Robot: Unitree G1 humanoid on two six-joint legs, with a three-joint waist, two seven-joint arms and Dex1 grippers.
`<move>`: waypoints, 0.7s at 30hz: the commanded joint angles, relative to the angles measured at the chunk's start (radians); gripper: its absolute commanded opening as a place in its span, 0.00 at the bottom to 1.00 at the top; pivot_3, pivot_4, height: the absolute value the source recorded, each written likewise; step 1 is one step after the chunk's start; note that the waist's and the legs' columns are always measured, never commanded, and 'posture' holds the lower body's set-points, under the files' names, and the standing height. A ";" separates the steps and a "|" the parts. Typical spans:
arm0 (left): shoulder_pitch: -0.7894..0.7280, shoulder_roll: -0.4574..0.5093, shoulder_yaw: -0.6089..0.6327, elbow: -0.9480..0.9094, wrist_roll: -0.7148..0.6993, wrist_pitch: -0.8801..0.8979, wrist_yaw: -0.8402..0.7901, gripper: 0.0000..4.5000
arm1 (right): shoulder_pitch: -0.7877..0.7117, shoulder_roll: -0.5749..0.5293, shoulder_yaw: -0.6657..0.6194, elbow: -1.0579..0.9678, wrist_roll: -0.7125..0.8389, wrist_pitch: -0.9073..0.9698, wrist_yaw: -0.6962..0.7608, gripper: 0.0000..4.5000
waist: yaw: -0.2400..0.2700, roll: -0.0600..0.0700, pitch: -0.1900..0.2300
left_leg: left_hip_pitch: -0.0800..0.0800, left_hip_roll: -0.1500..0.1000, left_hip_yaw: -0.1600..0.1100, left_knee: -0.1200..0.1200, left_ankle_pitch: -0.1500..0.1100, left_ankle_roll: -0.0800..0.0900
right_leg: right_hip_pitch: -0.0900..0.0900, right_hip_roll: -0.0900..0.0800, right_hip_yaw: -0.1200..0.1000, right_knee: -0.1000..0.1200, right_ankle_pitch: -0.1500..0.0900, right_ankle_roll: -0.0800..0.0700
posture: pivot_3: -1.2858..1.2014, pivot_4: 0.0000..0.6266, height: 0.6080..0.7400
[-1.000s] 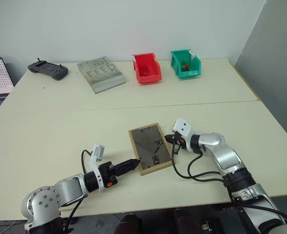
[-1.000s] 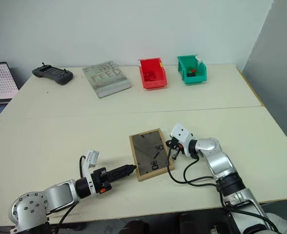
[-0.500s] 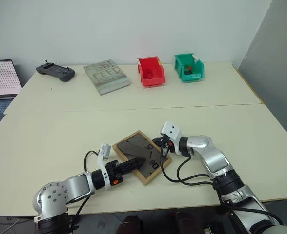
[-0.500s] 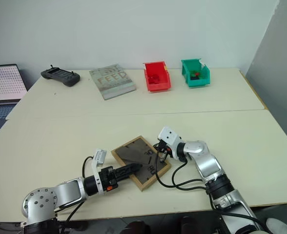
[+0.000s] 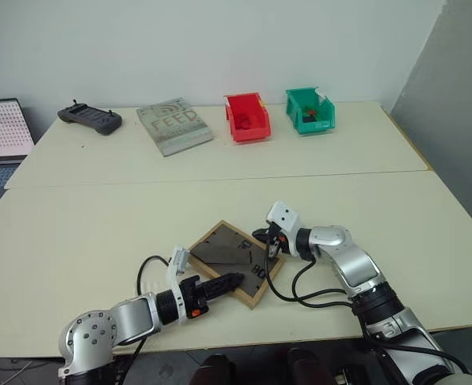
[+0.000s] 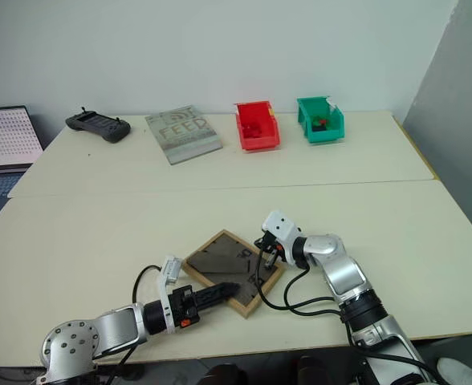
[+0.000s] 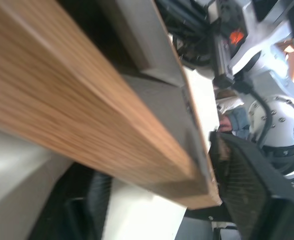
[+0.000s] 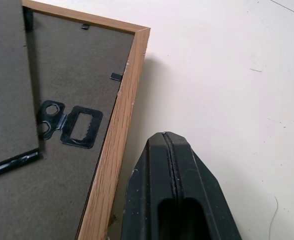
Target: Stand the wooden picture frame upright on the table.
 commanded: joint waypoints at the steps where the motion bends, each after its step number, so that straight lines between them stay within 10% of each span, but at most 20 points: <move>1: -0.009 -0.008 -0.010 0.005 0.010 -0.033 0.033 0.45 | -0.024 0.003 -0.013 -0.025 0.020 -0.007 -0.005 0.00 | 0.000 0.000 0.000 | 0.000 0.000 0.000 0.000 0.000 0.000 | 0.000 0.000 0.000 0.000 0.000 0.000 | 0.52 0.24 1.00; 8: -0.060 0.035 0.010 -0.041 -0.032 -0.056 0.075 0.29 | -0.064 -0.065 -0.091 -0.010 0.061 -0.012 0.015 0.00 | 0.005 -0.001 0.001 | 0.000 0.000 0.000 0.001 0.000 0.000 | 0.000 0.000 0.000 0.000 0.000 0.000 | 0.52 0.24 1.00; 21: -0.313 0.446 -0.107 0.049 0.127 -0.245 -0.320 0.29 | -0.297 -0.154 -0.255 -0.150 0.498 0.277 0.308 0.64 | -0.013 0.001 0.003 | -0.006 0.001 -0.002 -0.001 0.000 0.000 | -0.005 0.001 -0.001 -0.002 0.000 0.000 | 0.52 0.24 1.00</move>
